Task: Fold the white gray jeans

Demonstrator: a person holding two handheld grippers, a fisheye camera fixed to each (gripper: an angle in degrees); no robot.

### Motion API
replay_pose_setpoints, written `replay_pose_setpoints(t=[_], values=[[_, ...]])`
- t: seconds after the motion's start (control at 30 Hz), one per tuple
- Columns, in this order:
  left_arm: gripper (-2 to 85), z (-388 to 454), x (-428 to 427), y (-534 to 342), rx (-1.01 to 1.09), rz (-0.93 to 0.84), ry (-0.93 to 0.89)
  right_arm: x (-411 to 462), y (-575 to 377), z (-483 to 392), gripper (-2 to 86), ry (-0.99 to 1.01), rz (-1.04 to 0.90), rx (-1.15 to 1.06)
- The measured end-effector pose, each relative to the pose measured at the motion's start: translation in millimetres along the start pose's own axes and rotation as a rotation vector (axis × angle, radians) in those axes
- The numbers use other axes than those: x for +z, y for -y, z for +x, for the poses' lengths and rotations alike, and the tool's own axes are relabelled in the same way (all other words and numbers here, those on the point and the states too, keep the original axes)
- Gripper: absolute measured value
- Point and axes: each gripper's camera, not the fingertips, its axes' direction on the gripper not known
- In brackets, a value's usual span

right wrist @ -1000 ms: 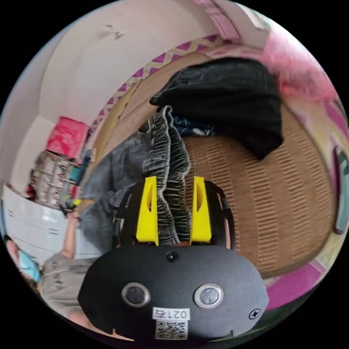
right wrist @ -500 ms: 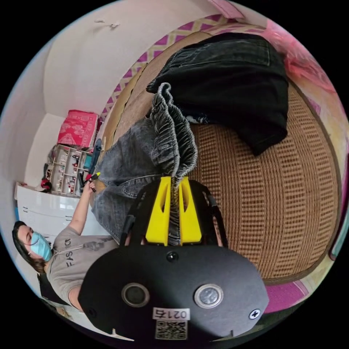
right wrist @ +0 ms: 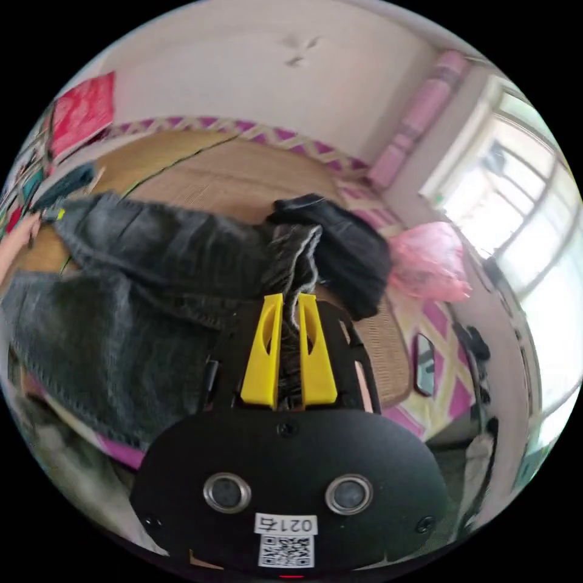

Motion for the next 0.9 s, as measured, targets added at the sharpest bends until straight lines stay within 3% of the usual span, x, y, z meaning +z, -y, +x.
replay_pose_setpoints(t=[0.07,0.13,0.2,0.3,0.4,0.47,0.6,0.67,0.8,0.9], values=[[-1.0,-0.4,1.8,4.6,-0.005,0.007,0.006,-30.3,-4.1,6.6,3.8,-0.076,0.093,0.135],[-1.0,-4.4,1.3,4.5,-0.025,0.014,-0.008,-53.4,-5.5,-0.5,2.0,-0.016,0.179,0.152],[-0.9,-10.6,0.1,3.1,-0.064,0.017,-0.036,-49.9,7.2,-44.1,0.2,0.327,0.176,-0.022],[-0.9,-13.0,-7.8,-3.7,-0.113,0.037,-0.036,-11.2,20.5,-132.2,-0.5,0.620,0.047,-0.234],[-0.8,-2.2,-39.0,-23.4,-0.099,0.140,-0.068,41.9,14.1,-207.8,-0.6,0.656,-0.153,-0.354],[-0.4,16.4,-73.6,-46.5,-0.001,0.187,-0.191,33.4,1.0,-212.7,-0.6,0.613,-0.071,-0.370],[4.6,54.5,-111.7,-100.3,0.153,0.072,-0.248,12.5,6.7,-215.9,-0.7,0.608,-0.150,-0.425],[8.7,82.7,-121.8,-147.0,0.242,-0.031,-0.208,3.2,17.4,-223.1,-0.7,0.573,-0.170,-0.448],[10.6,120.3,-115.4,-216.4,0.303,-0.166,-0.079,-38.8,38.6,-241.9,-0.7,0.727,0.116,-0.339],[9.6,127.9,-124.8,-266.4,0.272,-0.030,0.051,-11.6,46.5,-305.0,-0.8,0.716,0.002,-0.427]])
